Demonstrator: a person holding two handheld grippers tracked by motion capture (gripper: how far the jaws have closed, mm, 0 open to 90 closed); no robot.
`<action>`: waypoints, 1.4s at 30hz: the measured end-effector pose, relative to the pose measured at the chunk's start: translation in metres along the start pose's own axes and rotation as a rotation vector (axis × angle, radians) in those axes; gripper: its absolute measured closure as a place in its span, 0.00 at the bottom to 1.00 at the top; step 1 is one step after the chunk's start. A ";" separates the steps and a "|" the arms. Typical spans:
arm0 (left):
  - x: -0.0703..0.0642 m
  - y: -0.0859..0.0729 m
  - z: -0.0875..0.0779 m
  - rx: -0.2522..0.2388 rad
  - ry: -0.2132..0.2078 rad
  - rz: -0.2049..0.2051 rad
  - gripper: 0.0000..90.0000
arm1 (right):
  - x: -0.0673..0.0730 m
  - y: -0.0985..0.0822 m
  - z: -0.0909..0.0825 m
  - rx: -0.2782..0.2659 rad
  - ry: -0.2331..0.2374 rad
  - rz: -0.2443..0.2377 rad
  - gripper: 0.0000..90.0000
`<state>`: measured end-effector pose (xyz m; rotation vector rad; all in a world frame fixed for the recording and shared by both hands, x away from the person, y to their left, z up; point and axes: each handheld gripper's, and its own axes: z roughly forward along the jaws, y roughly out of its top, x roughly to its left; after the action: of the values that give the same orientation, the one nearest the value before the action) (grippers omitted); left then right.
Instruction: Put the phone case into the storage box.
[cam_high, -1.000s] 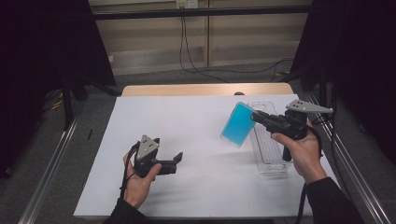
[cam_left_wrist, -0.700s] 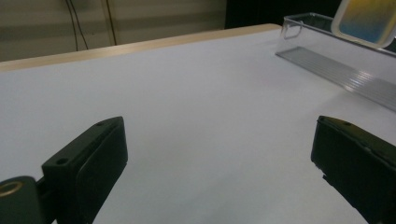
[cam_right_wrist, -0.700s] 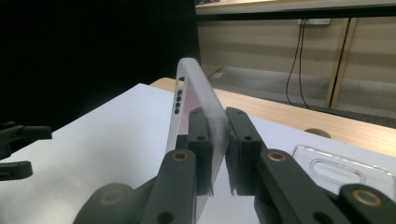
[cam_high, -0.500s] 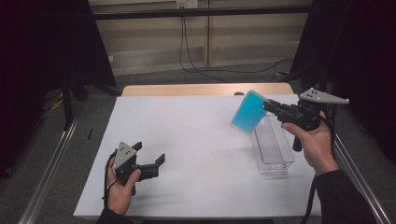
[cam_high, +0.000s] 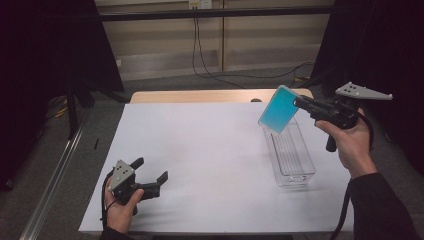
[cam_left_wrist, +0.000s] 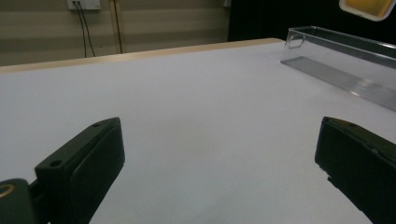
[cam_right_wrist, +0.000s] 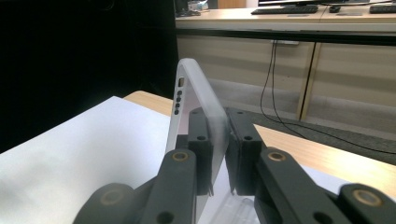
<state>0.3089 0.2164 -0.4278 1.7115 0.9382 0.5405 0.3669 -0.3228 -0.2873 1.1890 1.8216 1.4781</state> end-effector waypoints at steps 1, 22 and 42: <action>0.001 -0.001 0.000 0.002 0.003 -0.009 0.02 | -0.002 0.001 0.000 0.003 -0.001 -0.006 0.90; -0.002 0.000 0.000 -0.003 0.010 0.000 0.03 | -0.043 0.003 0.019 0.062 -0.023 -0.129 0.90; -0.003 0.000 0.004 0.013 0.017 0.000 0.03 | -0.068 -0.015 0.057 0.173 -0.037 -0.171 0.90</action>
<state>0.3101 0.2122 -0.4285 1.7208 0.9552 0.5505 0.4422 -0.3526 -0.3264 1.0997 2.0045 1.2176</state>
